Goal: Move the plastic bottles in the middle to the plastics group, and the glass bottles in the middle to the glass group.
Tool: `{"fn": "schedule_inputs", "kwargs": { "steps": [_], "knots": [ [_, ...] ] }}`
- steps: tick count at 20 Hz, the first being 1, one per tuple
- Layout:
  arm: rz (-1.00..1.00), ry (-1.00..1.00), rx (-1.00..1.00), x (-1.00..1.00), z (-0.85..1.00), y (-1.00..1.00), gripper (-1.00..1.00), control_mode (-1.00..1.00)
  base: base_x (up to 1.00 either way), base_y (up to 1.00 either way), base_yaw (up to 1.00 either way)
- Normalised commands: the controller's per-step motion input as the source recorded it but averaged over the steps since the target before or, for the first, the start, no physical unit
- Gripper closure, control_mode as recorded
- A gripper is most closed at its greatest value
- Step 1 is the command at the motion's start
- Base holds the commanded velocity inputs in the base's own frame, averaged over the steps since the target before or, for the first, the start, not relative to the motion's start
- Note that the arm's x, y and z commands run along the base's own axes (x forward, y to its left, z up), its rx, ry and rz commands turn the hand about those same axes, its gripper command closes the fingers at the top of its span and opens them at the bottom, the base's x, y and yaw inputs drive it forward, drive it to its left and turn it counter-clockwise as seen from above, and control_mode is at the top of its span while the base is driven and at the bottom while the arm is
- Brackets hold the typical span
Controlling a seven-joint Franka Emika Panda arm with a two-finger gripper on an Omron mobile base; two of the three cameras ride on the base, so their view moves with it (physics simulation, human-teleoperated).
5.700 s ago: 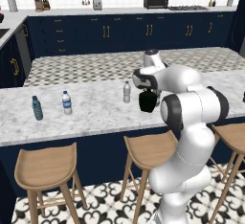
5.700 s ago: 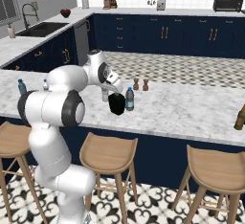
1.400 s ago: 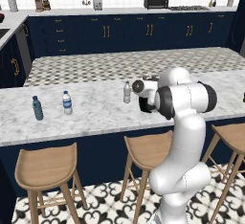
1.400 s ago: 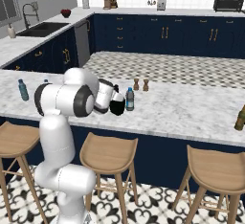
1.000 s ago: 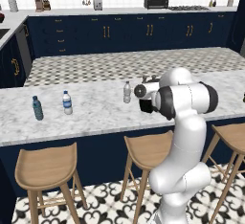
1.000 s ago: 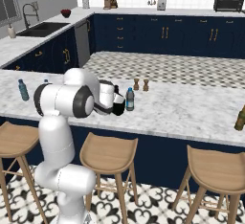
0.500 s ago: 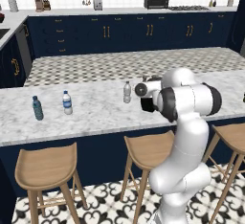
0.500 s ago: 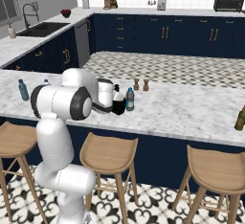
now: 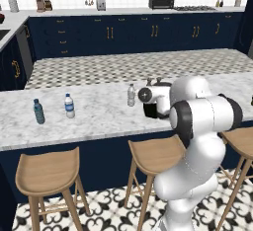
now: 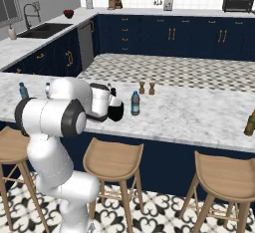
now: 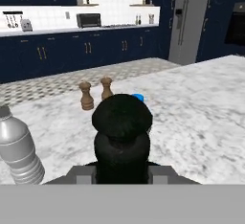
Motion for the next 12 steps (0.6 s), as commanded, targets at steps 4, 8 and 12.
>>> {"fn": "schedule_inputs", "kwargs": {
  "steps": [4,8,12],
  "knots": [
    [-0.04,0.01,-0.03,-0.45,0.44,-0.05,1.0,-1.0,0.0,0.0,0.0],
    [-0.23,0.08,-0.03,-0.05,0.28,-0.54,1.0,-1.0,0.0,0.0,0.0],
    [-0.31,0.11,0.0,0.0,0.21,-0.77,1.0,-1.0,0.0,0.0,0.0]
  ]
}}
